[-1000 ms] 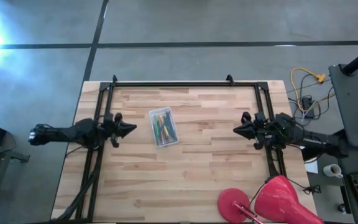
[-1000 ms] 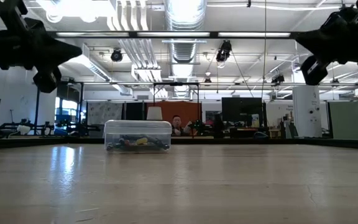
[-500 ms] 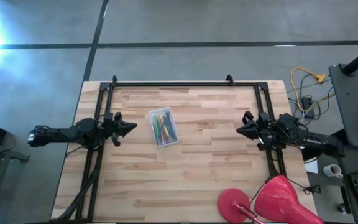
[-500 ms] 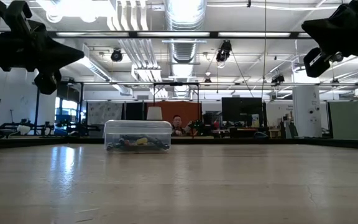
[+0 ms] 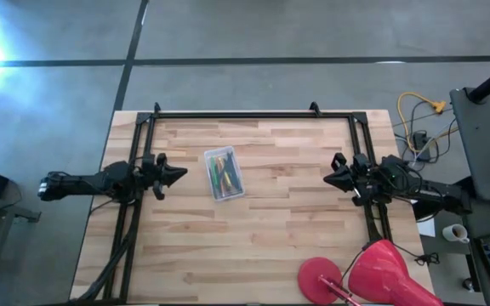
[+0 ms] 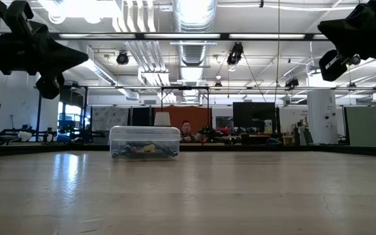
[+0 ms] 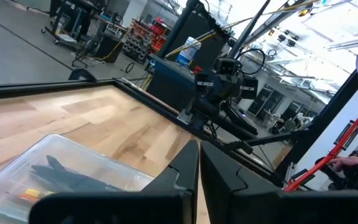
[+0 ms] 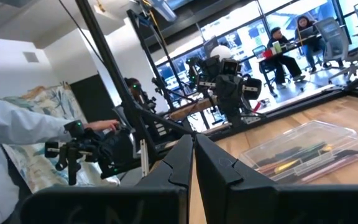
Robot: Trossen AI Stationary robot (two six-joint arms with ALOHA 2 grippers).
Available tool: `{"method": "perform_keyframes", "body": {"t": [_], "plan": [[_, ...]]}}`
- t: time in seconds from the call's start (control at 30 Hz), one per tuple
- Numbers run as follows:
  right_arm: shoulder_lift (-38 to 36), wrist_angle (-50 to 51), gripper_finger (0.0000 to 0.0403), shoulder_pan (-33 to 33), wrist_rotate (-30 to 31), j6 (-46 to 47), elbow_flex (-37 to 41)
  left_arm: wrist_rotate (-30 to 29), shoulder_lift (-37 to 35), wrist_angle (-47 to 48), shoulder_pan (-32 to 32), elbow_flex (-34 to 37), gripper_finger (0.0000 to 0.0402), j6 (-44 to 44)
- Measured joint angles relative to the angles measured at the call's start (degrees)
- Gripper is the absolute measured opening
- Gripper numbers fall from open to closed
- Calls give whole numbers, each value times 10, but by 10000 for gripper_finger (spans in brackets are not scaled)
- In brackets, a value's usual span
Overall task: Pick & place school supplies into a supply box
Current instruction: Return to Home Position
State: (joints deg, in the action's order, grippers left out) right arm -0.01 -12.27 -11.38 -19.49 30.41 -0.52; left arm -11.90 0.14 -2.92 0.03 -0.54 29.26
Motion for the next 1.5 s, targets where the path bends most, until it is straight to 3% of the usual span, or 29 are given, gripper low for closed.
{"method": "perform_keyframes", "body": {"t": [1.5], "plan": [[17,0,13,0,1,0,0,0,275,2,0,-1,0,0]]}}
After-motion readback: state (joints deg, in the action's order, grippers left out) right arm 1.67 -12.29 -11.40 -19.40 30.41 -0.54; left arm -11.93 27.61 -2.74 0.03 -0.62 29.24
